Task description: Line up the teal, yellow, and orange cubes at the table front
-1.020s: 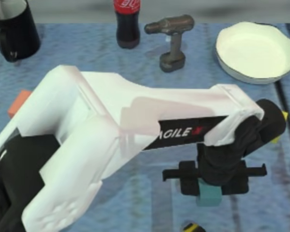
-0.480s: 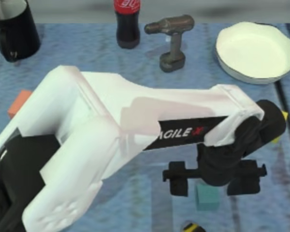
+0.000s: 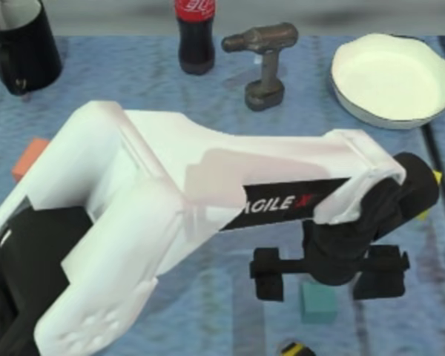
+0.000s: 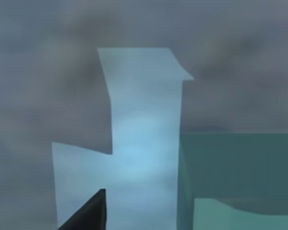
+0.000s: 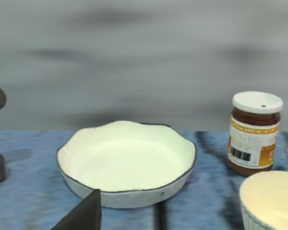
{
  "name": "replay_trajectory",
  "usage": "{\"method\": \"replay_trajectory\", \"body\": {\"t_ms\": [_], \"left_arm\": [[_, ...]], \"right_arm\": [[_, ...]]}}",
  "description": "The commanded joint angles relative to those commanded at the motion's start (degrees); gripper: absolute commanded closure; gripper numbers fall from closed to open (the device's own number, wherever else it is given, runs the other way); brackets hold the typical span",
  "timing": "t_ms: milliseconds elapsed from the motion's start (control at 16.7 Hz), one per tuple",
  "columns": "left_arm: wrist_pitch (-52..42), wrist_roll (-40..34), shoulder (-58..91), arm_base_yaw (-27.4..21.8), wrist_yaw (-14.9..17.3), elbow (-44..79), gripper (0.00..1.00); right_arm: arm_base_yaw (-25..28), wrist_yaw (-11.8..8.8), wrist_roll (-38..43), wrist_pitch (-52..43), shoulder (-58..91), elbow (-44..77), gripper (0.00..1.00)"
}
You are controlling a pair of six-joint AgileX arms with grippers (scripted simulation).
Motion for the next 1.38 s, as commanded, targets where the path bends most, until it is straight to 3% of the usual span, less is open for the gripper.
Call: {"method": "replay_trajectory", "body": {"t_ms": [480, 900, 1140, 1380], "left_arm": [[-13.03, -0.40, -3.50, 0.80, -0.04, 9.34, 0.00], [-12.15, 0.00, -5.21, 1.47, -0.12, 7.87, 0.00], [-5.94, 2.33, -15.78, 7.24, -0.48, -1.88, 0.00], [4.08, 7.35, -35.48, 16.95, -0.76, -18.68, 0.00]], "right_arm": [[0.00, 0.00, 0.00, 0.00, 0.00, 0.00, 0.00], [0.13, 0.02, -0.94, -1.10, 1.58, 1.59, 0.00], [1.02, 0.00, -6.19, -7.08, 11.06, 10.63, 0.00], [2.60, -0.11, -14.84, -17.04, 29.28, 25.56, 0.00]]}}
